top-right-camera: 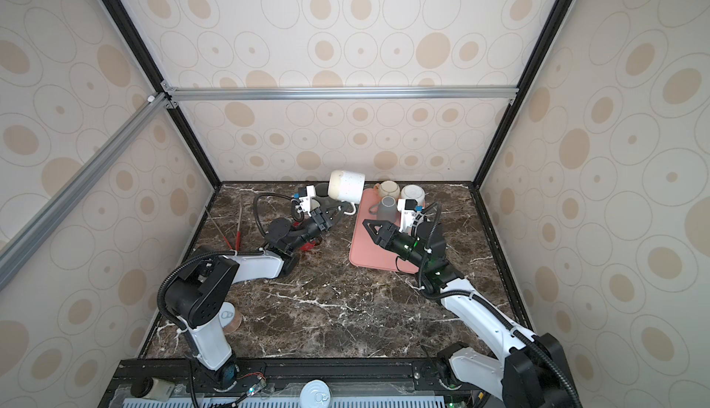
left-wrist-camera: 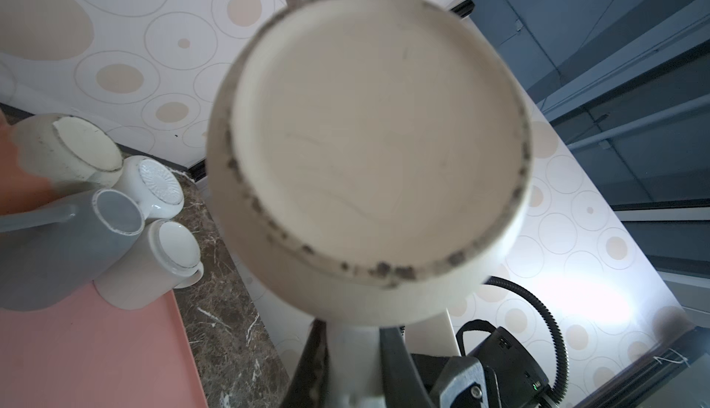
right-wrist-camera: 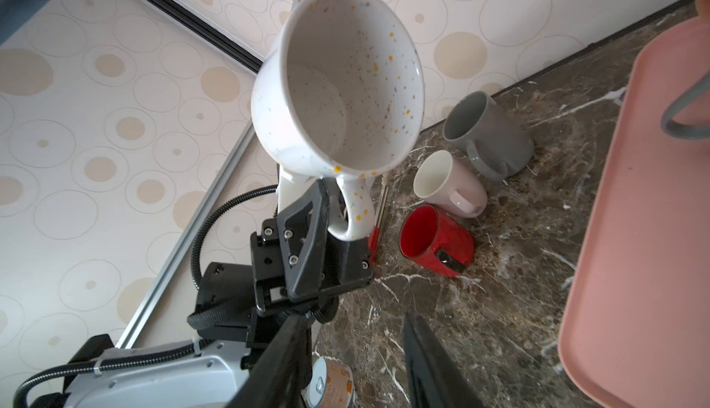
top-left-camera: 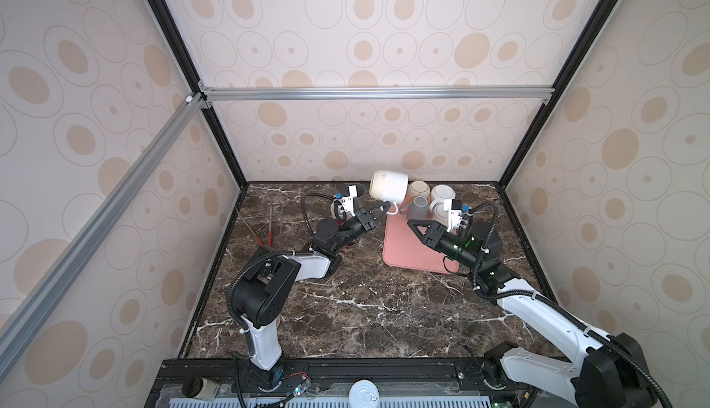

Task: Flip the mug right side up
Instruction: 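Move the right gripper to the mug's handle while the left gripper holds it up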

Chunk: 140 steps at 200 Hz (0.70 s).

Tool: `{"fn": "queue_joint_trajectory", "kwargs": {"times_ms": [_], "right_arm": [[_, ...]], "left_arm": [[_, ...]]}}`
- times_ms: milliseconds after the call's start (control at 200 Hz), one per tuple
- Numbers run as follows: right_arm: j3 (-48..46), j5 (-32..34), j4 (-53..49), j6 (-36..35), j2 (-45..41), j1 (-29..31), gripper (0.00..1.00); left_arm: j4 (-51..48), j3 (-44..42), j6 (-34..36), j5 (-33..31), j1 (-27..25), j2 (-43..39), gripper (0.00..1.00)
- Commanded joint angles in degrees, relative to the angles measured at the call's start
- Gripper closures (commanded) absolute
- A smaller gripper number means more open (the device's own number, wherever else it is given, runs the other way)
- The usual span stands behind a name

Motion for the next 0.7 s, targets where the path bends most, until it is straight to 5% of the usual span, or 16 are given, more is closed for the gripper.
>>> {"fn": "queue_joint_trajectory", "kwargs": {"times_ms": [0, 695], "right_arm": [[3.08, -1.50, 5.21, 2.67, 2.36, 0.17, 0.54], [11.34, -5.42, 12.69, 7.24, 13.94, 2.82, 0.59]], "left_arm": [[11.82, 3.29, -2.70, 1.26, -0.14, -3.38, 1.00], [16.59, 3.56, -7.65, 3.48, -0.87, -5.24, 1.00]]}}
